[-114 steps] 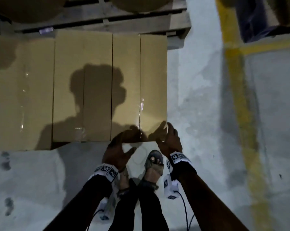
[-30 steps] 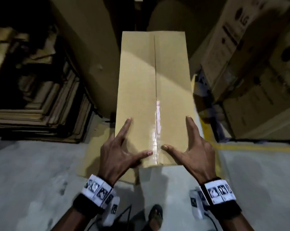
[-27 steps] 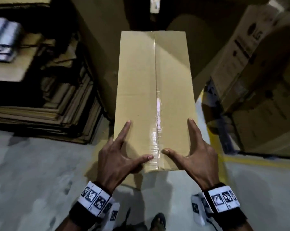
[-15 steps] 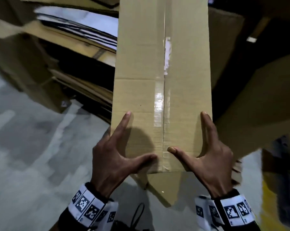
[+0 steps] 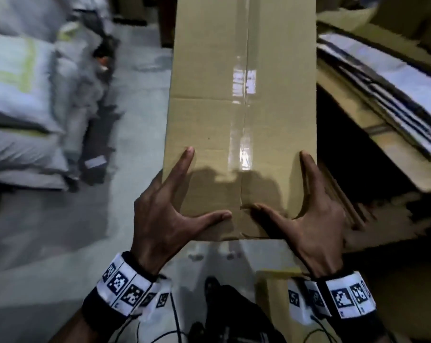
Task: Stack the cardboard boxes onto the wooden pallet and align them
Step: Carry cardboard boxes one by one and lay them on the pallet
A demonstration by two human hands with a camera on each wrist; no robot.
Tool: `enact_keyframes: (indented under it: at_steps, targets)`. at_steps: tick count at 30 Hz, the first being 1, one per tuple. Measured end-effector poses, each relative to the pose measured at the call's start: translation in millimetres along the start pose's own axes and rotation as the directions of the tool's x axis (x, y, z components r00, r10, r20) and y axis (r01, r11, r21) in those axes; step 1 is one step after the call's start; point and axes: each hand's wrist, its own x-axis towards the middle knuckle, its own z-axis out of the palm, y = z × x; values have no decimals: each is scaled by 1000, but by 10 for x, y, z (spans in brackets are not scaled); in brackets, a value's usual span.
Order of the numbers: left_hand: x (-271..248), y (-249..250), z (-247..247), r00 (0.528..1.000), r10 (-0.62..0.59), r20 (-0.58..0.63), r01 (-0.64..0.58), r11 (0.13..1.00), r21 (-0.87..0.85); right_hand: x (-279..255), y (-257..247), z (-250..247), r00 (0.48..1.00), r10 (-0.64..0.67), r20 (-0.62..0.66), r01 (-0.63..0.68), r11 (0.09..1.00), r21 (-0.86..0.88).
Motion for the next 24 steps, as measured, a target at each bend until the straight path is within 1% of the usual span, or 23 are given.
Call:
enact_keyframes:
  at_steps: [2, 4, 7, 9, 12, 15, 17, 18, 21, 22, 24]
  targets:
    - [69, -260, -208, 992, -107, -69, 108, 994, 9, 251, -191, 385, 995, -66, 76, 64, 998, 23]
    - [141, -551, -412, 971, -180, -156, 182, 983, 2, 524, -405, 823, 974, -166, 153, 159, 985, 61]
    - [289, -951, -631, 935, -230, -269, 245, 969, 26, 927, -708, 1436, 931, -267, 249, 236, 961, 146]
    - [444, -1234, -756, 892, -301, -338, 332, 943, 35, 1228, -927, 1894, 887, -339, 313, 285, 936, 205]
    - [750, -1587, -925, 808, -406, -428, 459, 888, 24, 1703, -1213, 2595, 829, -421, 368, 318, 896, 309]
    - [1089, -1922, -1120, 718, -487, -498, 579, 814, 39, 2210, -1588, 3266, 743, -490, 455, 354, 866, 354]
    - [1284, -2084, -1254, 647, -529, -549, 644, 765, 22, 2463, -1868, 3647, 691, -538, 483, 385, 839, 384]
    - [1376, -2191, -1333, 598, -548, -585, 674, 738, -3, 2574, -2029, 3858, 660, -565, 495, 401, 822, 404]
    - [1525, -2484, -1562, 465, -574, -674, 738, 672, -64, 2761, -2517, 4435, 537, -637, 553, 441, 771, 459]
    - [1549, -2545, -1632, 431, -586, -687, 756, 650, -80, 2776, -2660, 4574, 499, -669, 551, 464, 743, 482]
    - [1566, -2720, -1802, 338, -621, -707, 802, 583, -129, 2780, -2981, 4916, 412, -734, 540, 503, 677, 537]
